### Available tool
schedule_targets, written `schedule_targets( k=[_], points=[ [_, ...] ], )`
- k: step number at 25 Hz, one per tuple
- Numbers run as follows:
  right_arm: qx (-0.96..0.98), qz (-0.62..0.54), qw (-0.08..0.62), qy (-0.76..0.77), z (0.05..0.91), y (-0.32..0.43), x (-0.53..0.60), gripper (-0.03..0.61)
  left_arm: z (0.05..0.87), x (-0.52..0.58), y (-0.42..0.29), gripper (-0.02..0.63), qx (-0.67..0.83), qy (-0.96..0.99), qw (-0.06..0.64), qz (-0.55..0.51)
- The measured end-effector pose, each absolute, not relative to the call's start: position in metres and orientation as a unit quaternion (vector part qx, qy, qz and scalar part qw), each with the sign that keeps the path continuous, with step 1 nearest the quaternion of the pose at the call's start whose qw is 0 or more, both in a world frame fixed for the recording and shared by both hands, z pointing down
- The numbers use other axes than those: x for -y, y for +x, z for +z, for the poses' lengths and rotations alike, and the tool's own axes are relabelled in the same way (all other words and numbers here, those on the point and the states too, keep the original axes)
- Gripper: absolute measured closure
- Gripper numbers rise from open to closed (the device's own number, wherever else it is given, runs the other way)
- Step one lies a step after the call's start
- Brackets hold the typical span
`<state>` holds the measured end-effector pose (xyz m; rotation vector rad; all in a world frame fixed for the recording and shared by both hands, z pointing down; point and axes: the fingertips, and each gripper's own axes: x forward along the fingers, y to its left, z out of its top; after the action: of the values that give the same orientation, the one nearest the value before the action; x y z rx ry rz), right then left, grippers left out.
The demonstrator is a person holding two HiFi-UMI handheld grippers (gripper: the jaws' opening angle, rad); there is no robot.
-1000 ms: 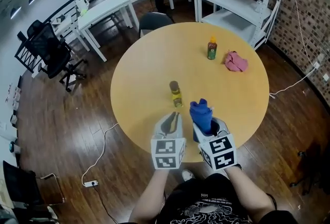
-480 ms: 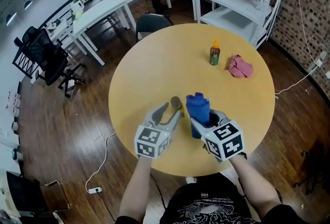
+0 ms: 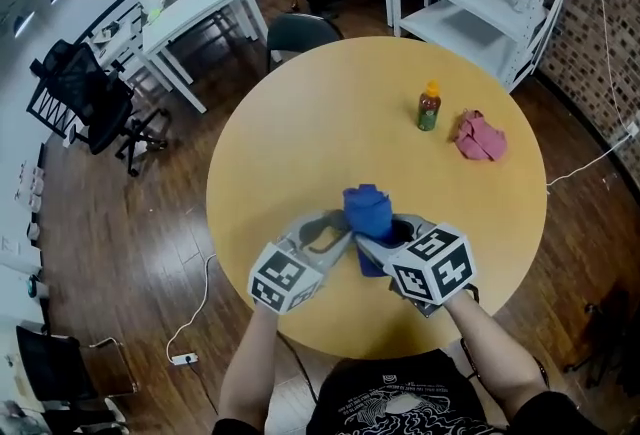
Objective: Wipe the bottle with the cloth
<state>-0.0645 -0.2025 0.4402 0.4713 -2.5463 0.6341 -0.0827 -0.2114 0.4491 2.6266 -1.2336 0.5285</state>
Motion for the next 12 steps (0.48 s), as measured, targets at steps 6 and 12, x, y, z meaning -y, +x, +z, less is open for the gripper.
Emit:
schedule_targets(
  k=[6, 12],
  points=[
    [0.927, 0.256, 0.236, 0.14, 0.446, -0.068, 0.212, 0.445, 0.449, 0.215, -0.085, 0.471, 0.408, 0.889, 0.099, 0.185],
    [0.914, 0.28, 0.24, 0.171, 0.471, -0.063, 0.221, 0.445, 0.452, 0.218, -0.083, 0.471, 0.412, 0.888, 0.101, 0.18]
  ],
)
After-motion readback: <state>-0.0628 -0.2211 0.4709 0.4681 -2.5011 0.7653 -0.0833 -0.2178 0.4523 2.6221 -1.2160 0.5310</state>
